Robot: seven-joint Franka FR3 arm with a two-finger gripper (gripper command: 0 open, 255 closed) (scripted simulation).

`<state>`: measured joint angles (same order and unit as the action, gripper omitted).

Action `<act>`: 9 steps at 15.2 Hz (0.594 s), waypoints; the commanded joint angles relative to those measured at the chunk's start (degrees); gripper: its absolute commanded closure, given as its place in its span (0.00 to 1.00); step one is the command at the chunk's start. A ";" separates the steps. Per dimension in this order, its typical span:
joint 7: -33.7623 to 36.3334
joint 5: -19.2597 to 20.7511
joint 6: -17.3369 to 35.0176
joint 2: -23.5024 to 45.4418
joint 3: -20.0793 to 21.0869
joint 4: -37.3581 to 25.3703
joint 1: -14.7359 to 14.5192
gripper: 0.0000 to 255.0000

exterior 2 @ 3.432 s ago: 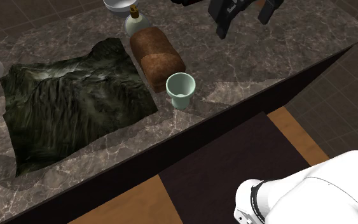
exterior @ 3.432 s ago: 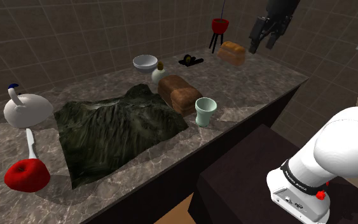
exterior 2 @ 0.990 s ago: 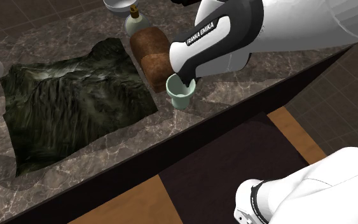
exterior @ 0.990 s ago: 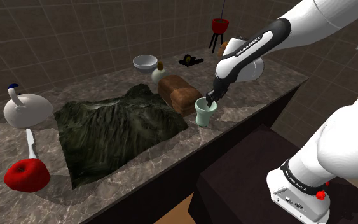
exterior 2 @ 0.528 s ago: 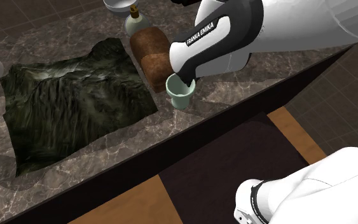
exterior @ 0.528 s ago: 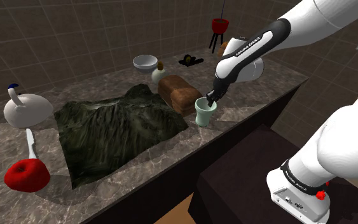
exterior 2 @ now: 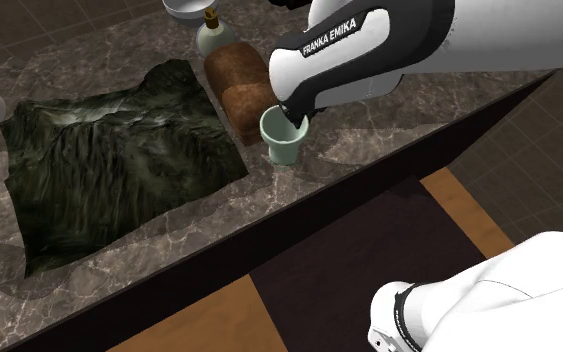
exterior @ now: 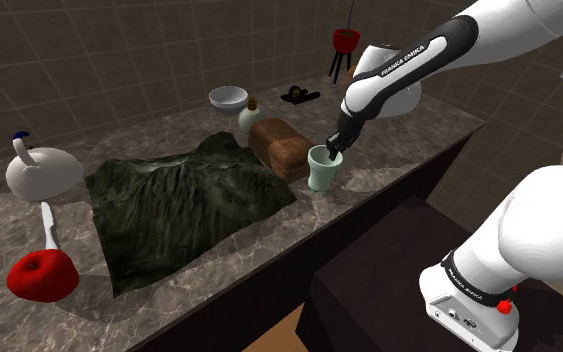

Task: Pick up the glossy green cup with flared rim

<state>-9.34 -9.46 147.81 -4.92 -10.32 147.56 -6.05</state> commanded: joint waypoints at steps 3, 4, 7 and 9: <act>1.57 1.68 -3.44 -2.98 0.19 -0.59 0.33 1.00; 1.87 2.02 -4.30 -3.63 0.24 -0.83 0.42 1.00; 2.69 2.90 -6.89 -5.48 0.39 -1.62 0.66 1.00; 2.97 3.20 -7.88 -6.16 0.45 -1.96 0.75 1.00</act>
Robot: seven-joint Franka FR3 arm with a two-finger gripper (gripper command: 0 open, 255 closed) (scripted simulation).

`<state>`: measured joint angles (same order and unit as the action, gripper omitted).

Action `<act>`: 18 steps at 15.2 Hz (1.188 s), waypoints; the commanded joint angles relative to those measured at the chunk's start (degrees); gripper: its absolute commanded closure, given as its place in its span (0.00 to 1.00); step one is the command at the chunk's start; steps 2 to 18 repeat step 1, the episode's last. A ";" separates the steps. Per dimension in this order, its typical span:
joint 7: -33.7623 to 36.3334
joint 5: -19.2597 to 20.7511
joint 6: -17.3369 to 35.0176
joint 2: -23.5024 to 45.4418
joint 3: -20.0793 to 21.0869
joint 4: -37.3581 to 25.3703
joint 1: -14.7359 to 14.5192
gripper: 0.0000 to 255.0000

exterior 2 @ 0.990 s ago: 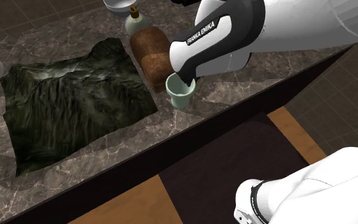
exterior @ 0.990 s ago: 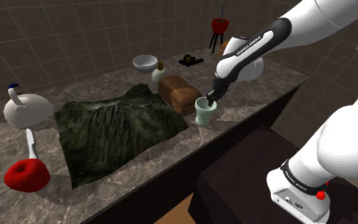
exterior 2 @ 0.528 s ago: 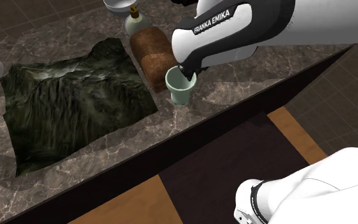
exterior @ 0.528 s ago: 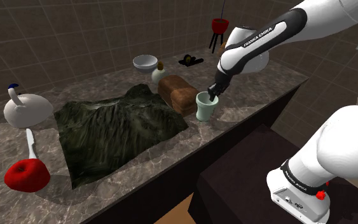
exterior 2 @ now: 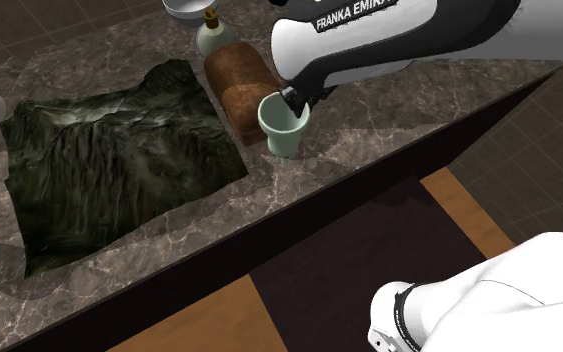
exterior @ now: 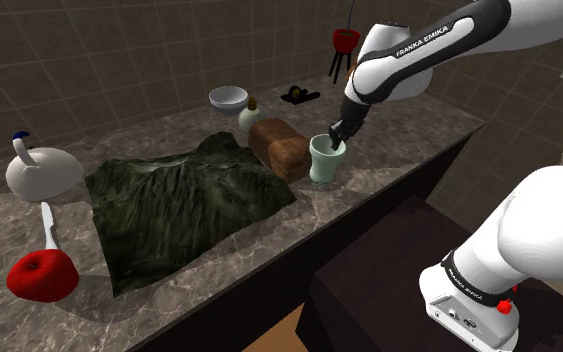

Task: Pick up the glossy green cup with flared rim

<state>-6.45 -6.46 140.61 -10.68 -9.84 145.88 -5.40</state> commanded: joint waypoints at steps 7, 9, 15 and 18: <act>0.08 0.20 -0.68 -0.41 -0.03 -0.27 0.11 1.00; 0.08 0.20 -0.68 -0.41 -0.03 -0.27 0.11 1.00; 0.08 0.20 -0.68 -0.41 -0.03 -0.27 0.11 1.00; 0.08 0.20 -0.68 -0.41 -0.03 -0.27 0.11 1.00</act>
